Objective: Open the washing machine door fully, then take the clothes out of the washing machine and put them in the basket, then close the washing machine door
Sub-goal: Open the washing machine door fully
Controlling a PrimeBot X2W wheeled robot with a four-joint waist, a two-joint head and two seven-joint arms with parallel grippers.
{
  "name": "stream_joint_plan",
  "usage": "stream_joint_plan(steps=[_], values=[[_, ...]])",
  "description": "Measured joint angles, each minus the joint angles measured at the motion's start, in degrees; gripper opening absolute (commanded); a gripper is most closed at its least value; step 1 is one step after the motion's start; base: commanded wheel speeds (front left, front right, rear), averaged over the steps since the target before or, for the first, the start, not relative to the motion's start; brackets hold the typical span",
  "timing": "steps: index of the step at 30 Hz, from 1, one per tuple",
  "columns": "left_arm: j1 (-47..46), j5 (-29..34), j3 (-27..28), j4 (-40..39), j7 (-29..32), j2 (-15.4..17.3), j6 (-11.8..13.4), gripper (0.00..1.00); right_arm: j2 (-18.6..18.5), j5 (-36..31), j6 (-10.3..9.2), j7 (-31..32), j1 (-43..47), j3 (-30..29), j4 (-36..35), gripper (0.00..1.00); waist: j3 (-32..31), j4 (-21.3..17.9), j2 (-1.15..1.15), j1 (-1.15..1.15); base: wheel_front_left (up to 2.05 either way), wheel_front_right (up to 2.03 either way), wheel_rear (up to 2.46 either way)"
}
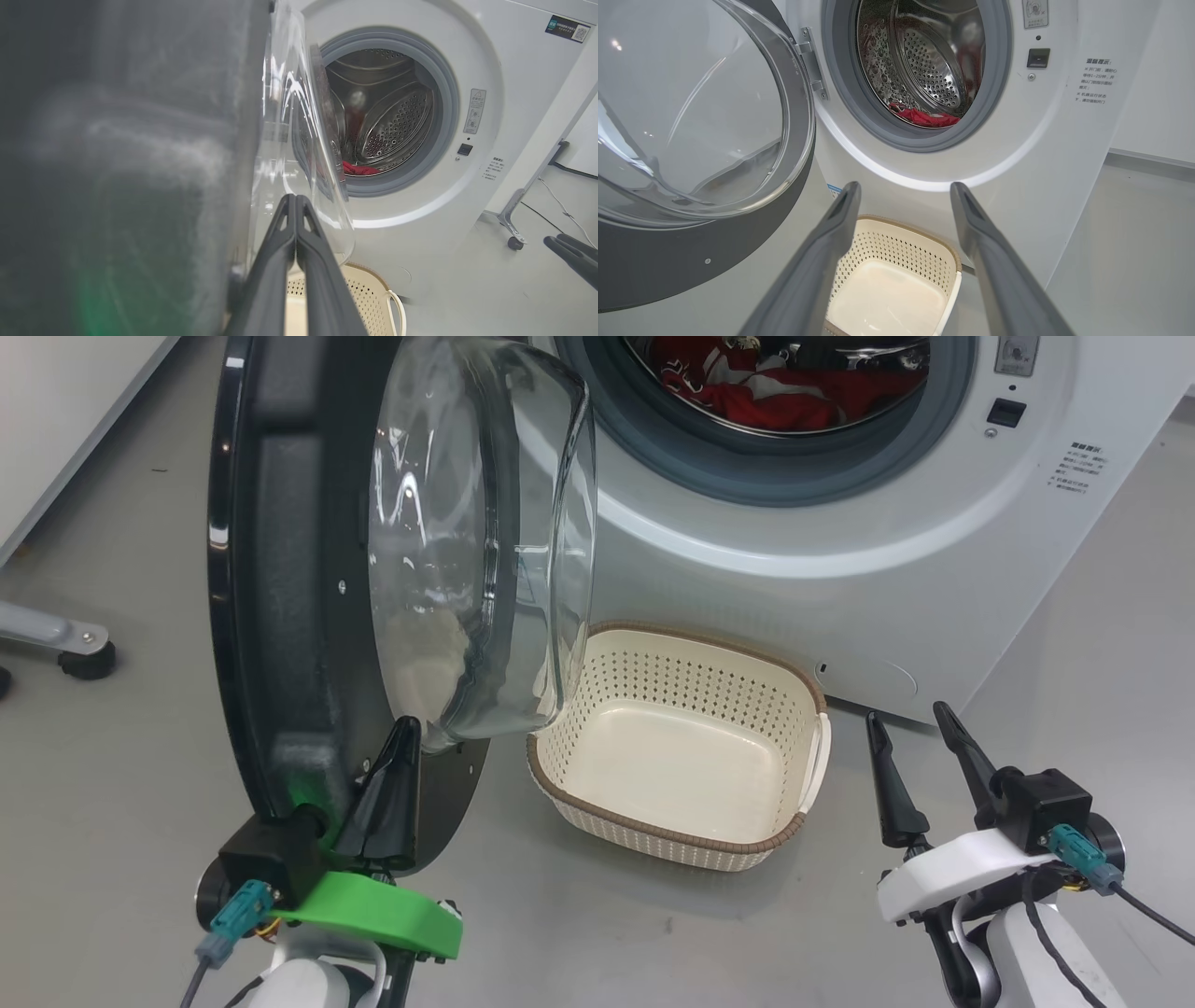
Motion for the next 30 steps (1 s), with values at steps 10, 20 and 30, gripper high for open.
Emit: stream_joint_plan(steps=[10,20,30], values=[[0.15,-0.54,5.56,0.09,-1.89,0.14,0.74,0.00,0.01,-0.66,0.07,0.00,-0.29,-0.32,-0.08,1.00,1.43,0.17,0.00,0.00,0.00,0.00,0.00],[0.06,-2.26,11.63,0.32,-3.08,0.60,1.05,0.00,0.01,-0.98,0.08,0.00,-0.75,-0.55,-0.62,1.00,3.18,-0.18,0.00,0.00,0.00,0.00,0.00],[-1.39,-4.05,18.67,1.91,-3.80,0.93,1.23,0.00,-0.31,-1.96,0.24,0.00,-1.86,-0.63,-1.19,1.00,6.13,-0.30,0.00,0.00,0.00,0.00,0.00]])
